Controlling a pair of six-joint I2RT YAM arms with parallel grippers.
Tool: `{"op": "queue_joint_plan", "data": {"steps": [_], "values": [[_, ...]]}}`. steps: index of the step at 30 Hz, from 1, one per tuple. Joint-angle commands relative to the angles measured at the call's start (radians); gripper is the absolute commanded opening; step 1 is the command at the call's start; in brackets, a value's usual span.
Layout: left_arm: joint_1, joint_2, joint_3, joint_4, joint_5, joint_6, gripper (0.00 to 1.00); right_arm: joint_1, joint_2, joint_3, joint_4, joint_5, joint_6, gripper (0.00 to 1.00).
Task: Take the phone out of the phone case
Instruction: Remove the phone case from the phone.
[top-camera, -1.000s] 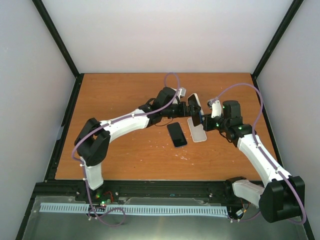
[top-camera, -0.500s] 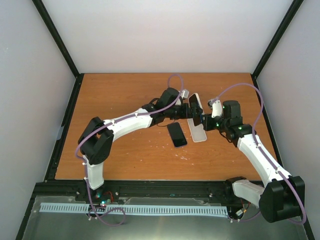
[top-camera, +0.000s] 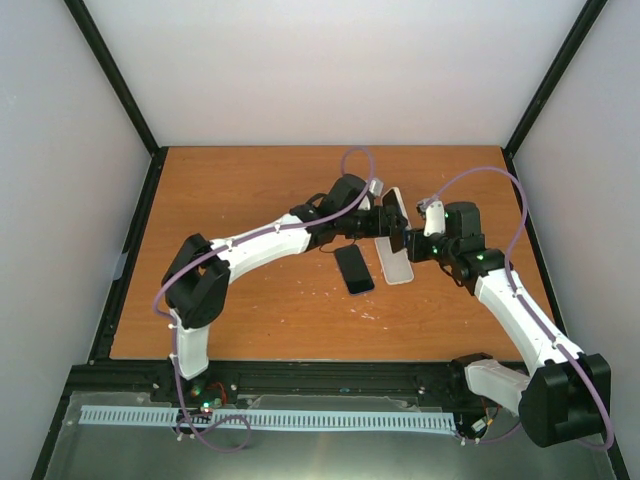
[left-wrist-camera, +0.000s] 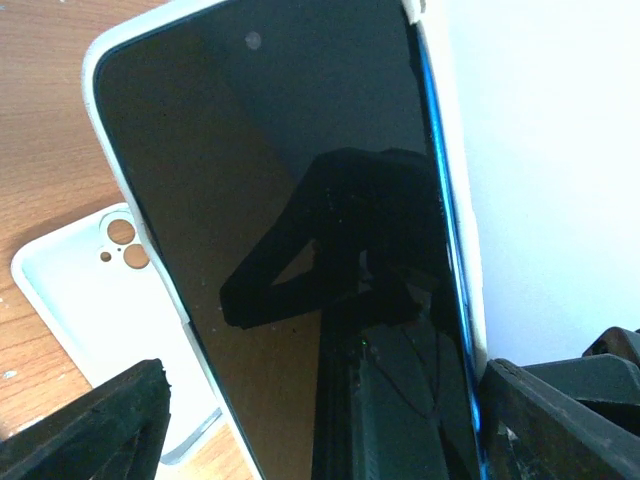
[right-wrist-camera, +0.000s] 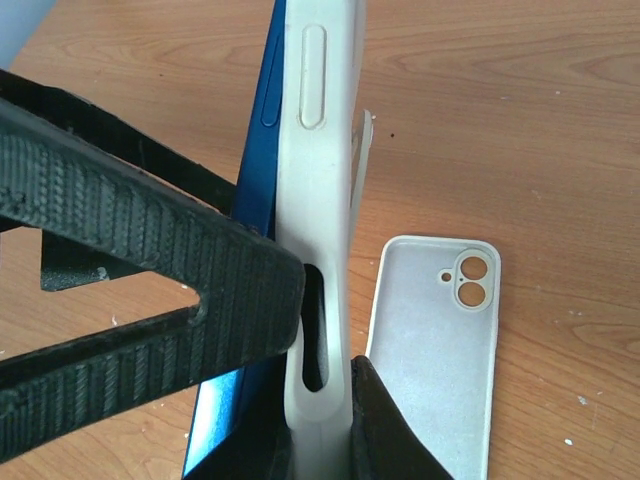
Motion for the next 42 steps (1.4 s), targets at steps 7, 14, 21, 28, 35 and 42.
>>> {"op": "queue_joint_plan", "data": {"steps": [7, 14, 21, 28, 35, 42], "values": [[0.023, -0.015, -0.091, -0.105, -0.153, -0.022, 0.77, -0.001, -0.042, 0.052, 0.101, 0.04, 0.023, 0.03], [0.026, 0.016, -0.099, -0.115, -0.126, -0.022, 0.7, -0.001, 0.005, 0.067, 0.112, 0.031, 0.047, 0.03], [0.026, 0.005, -0.137, -0.068, -0.077, -0.021, 0.82, 0.018, 0.066, 0.096, 0.146, 0.016, 0.036, 0.03], [0.028, -0.002, -0.15, -0.068, -0.053, -0.01, 0.89, 0.101, 0.159, 0.145, 0.173, 0.011, 0.064, 0.03], [0.045, -0.11, -0.254, -0.049, -0.084, -0.049, 0.89, 0.112, 0.224, 0.201, 0.2, 0.012, 0.087, 0.03], [0.08, -0.084, -0.274, -0.116, -0.092, -0.019, 0.87, 0.166, 0.278, 0.236, 0.226, 0.033, 0.097, 0.03]]}}
